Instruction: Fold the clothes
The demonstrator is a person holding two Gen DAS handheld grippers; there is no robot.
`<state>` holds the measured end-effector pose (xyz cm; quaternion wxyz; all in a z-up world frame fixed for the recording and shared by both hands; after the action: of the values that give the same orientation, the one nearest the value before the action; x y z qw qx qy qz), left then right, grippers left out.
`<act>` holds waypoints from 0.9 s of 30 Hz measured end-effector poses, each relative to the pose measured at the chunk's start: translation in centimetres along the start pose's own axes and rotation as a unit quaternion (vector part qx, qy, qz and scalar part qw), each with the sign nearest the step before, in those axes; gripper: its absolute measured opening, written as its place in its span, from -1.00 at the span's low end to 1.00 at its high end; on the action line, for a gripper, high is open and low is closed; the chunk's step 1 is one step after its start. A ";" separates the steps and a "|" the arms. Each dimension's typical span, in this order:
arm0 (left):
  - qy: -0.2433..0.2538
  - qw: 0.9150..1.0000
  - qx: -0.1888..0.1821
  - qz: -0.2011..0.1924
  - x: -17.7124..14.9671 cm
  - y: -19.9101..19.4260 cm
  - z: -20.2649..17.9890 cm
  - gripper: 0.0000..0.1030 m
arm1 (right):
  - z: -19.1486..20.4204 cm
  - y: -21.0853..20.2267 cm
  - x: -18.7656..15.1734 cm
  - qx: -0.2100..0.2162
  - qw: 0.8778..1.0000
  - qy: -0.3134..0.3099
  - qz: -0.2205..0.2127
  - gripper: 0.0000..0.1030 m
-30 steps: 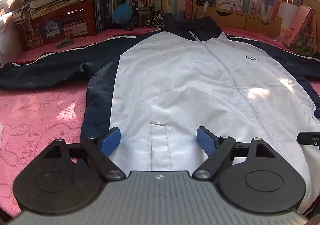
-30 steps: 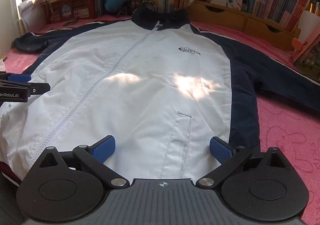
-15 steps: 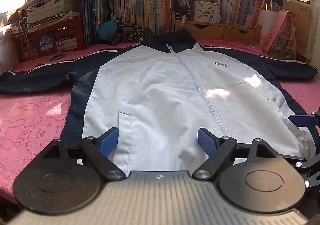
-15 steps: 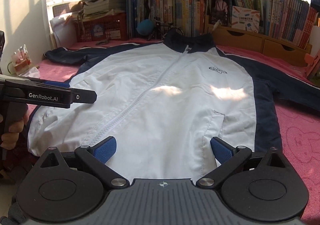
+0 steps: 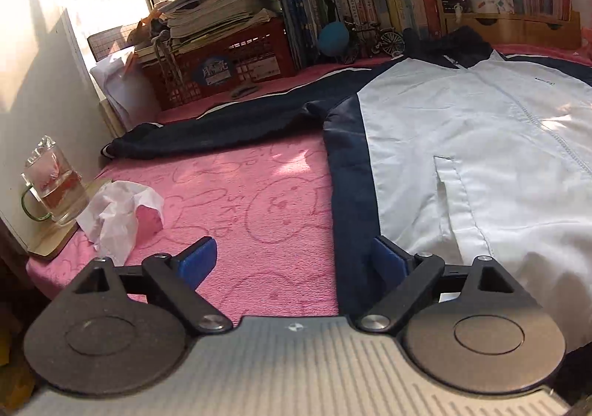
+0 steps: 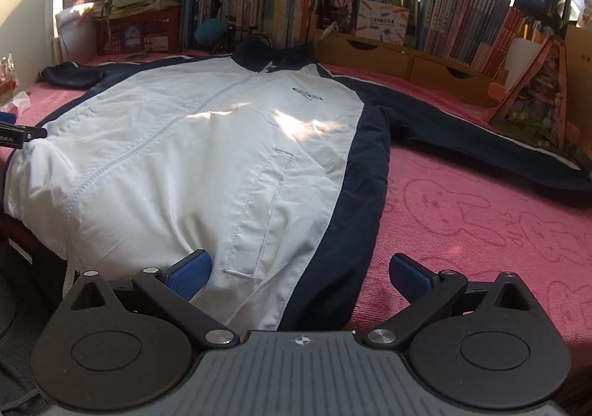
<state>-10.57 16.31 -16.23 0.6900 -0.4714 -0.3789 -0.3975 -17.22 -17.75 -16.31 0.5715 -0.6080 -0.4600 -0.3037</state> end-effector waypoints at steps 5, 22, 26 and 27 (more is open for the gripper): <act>-0.095 0.991 -0.083 0.034 0.2 -3.7 -0.7 0.72 | -0.4 -2.1 -0.5 -0.046 0.999 -0.001 0.026 0.95; -0.095 0.979 -0.168 0.067 -2.2 -13.9 -5.7 0.75 | 7.3 -11.0 0.4 -0.006 0.999 0.037 0.002 0.95; -0.107 0.979 -0.164 0.049 -1.9 -15.9 -5.3 0.78 | 8.2 -13.3 0.5 -0.009 0.999 0.029 -0.014 0.96; -0.105 0.980 -0.163 0.045 -1.8 -16.3 -5.4 0.82 | 8.3 -13.8 0.5 -0.007 1.000 0.026 -0.016 0.96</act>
<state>-25.25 7.65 -13.63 0.5775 -0.6333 -0.3577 -0.3708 -30.81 -10.66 -11.49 0.5738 -0.5966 -0.4523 -0.3320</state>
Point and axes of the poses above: each gripper's, at about its wrist camera, not at the fingertips, and y roughly the way its jaws point, z to its left, x to its top, the point moved 7 cm from there along y, roughly the way its jaws point, and after that the axes turned 15 degrees about -z, right-handed, at the moved point
